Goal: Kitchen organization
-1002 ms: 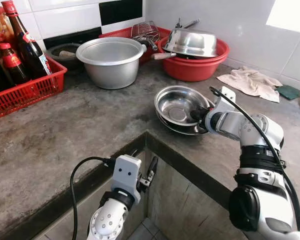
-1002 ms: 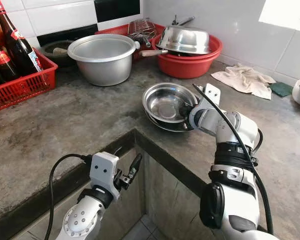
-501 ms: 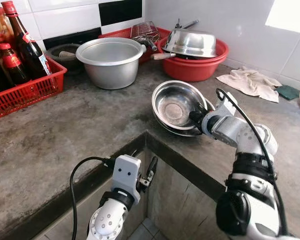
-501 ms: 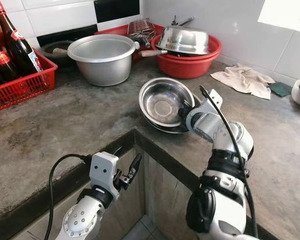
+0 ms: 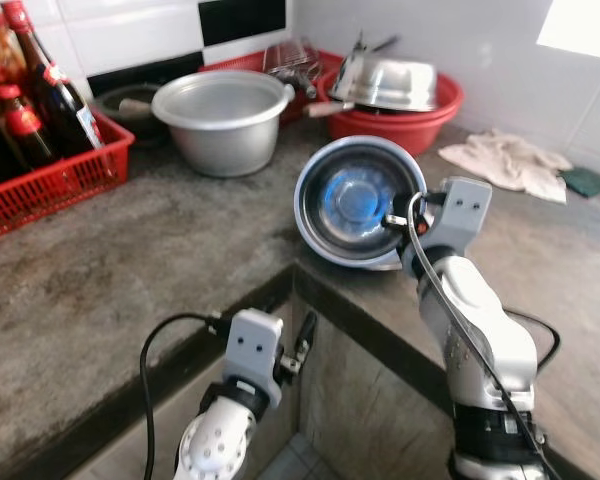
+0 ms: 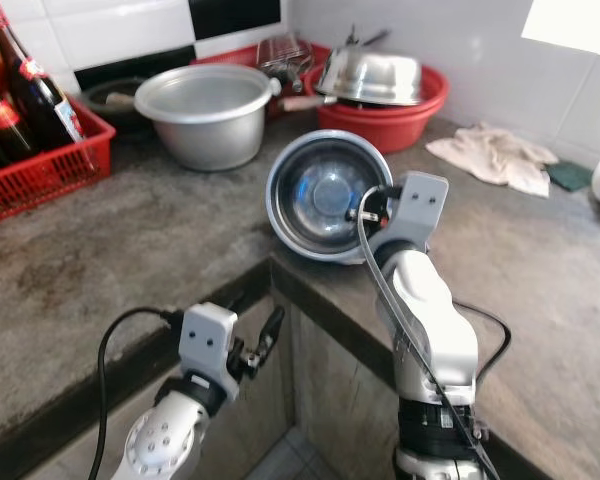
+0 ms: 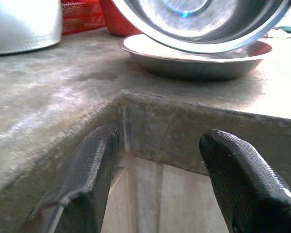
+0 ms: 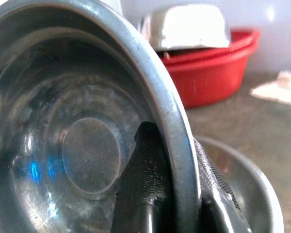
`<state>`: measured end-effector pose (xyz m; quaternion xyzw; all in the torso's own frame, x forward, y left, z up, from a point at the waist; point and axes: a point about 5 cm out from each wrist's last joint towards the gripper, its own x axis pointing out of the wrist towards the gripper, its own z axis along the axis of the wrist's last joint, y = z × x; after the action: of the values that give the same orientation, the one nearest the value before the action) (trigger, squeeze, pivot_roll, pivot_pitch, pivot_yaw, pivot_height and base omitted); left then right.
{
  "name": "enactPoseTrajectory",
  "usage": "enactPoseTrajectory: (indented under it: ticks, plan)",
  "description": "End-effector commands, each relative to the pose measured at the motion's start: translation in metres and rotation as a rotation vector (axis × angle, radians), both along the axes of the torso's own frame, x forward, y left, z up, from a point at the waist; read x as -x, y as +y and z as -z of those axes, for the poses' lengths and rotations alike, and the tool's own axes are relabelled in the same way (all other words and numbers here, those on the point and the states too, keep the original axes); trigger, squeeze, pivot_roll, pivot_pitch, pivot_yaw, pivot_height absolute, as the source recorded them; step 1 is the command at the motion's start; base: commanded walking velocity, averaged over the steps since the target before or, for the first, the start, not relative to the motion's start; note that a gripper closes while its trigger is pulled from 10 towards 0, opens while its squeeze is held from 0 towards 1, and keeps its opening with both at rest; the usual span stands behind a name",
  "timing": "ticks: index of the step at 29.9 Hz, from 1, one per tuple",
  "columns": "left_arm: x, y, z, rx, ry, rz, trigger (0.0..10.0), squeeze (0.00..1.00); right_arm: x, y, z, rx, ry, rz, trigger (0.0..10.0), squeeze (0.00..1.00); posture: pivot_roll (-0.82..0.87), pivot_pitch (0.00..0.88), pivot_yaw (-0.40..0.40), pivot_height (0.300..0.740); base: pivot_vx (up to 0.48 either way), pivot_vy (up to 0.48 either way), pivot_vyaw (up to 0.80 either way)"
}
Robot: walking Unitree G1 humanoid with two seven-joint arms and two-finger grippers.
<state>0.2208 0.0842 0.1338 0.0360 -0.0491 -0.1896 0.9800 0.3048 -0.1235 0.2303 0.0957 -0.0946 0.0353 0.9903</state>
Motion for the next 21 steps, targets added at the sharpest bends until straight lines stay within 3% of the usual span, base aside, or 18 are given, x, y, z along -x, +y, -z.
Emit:
enactPoseTrajectory:
  ticks: [1,11,15,21]
  plan:
    - [0.001,0.000,-0.003,-0.003,-0.024,-0.004,10.0,0.00,0.007,-0.001,-0.008,0.055,-0.078,0.021,0.0,0.00,0.05,0.068,-0.041,0.740,0.000,0.000,0.00]
    - [0.001,0.000,-0.003,0.012,-0.034,-0.002,10.0,0.00,0.017,0.005,-0.016,0.181,-0.228,0.038,0.0,0.00,0.04,0.059,-0.041,0.740,0.000,0.000,0.00]
    - [0.001,-0.001,-0.002,0.009,-0.038,0.001,10.0,0.00,0.015,0.004,-0.016,0.186,-0.239,0.052,0.0,0.00,0.04,0.049,-0.041,0.740,0.000,0.000,0.00]
    - [0.001,-0.001,-0.002,0.005,-0.040,0.001,10.0,0.00,0.015,0.005,-0.011,0.188,-0.227,0.047,0.0,0.00,0.04,0.042,-0.040,0.740,-0.253,0.000,0.00]
